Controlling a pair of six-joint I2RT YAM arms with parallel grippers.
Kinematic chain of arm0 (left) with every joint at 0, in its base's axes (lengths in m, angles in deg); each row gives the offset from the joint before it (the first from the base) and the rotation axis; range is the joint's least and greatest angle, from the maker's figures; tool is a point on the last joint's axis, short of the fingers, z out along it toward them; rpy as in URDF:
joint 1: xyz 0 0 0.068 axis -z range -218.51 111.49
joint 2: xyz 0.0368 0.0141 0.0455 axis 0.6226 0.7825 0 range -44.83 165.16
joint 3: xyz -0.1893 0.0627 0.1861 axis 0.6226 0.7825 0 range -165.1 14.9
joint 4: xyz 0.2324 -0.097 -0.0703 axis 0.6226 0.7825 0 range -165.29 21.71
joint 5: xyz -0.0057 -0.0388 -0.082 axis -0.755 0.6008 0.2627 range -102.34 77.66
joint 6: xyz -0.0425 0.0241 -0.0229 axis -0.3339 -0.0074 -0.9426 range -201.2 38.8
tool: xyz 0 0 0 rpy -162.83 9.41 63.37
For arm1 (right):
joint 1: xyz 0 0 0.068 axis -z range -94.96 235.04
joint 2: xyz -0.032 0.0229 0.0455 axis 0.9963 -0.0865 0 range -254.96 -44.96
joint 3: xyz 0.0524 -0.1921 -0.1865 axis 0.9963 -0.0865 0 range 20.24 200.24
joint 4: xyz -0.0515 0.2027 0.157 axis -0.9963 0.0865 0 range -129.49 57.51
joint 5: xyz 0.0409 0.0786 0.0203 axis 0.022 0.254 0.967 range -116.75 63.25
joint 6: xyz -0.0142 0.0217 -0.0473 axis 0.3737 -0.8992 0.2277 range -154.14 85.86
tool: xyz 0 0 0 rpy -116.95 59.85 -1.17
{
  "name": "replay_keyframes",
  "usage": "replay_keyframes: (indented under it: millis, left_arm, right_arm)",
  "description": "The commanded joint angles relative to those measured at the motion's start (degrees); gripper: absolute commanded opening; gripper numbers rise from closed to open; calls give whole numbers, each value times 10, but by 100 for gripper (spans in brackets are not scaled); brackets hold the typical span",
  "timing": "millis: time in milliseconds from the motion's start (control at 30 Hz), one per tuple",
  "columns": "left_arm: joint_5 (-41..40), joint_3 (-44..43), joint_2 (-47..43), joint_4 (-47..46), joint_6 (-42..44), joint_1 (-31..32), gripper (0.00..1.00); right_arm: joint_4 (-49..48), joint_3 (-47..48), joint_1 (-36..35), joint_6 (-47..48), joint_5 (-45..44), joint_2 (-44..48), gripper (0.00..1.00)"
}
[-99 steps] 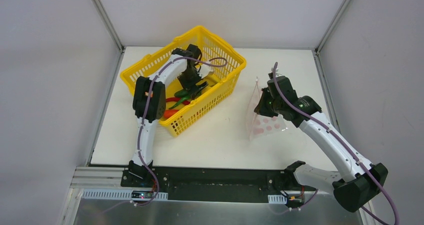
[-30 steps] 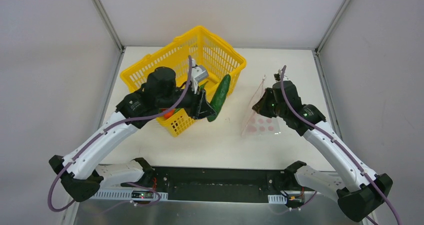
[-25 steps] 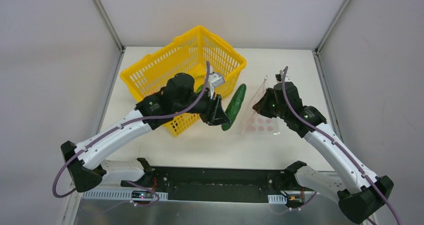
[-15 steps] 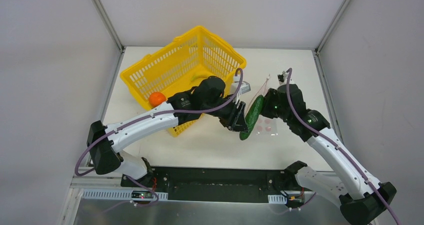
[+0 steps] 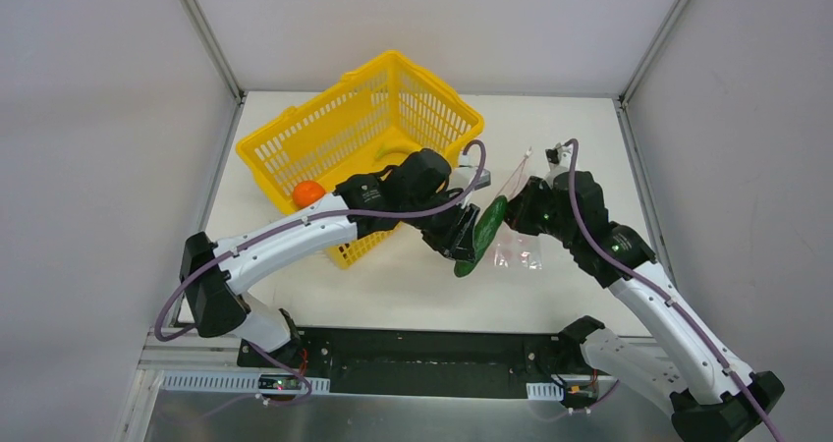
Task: Place the food in the zip-top bag and seal the zipper
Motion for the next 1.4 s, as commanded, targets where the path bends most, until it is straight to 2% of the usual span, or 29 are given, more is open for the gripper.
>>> replay_keyframes:
  millis: [0,300,500,867,967,1100,1367]
  left_arm:
    - [-31,-32,18,41,22,2,0]
    - [-76,-105,63,144,47,1,0]
    - [-70,-173,109,218,70,2,0]
    - [-119,-233,159,287,85,2,0]
    - [-121,-229,161,279,82,2,0]
    - [-115,-231,175,272,78,2,0]
    - [-129,-262,185,295,85,2,0]
  right_arm:
    - [-29,-2,1,31,28,15,0]
    - [-14,2,1,79,41,23,0]
    - [19,14,-2,122,56,4,0]
    - [19,17,-15,152,84,19,0]
    - [5,6,-14,142,84,22,0]
    - [-22,-10,-15,127,132,28,0]
    - [-89,-64,-15,53,179,30,0]
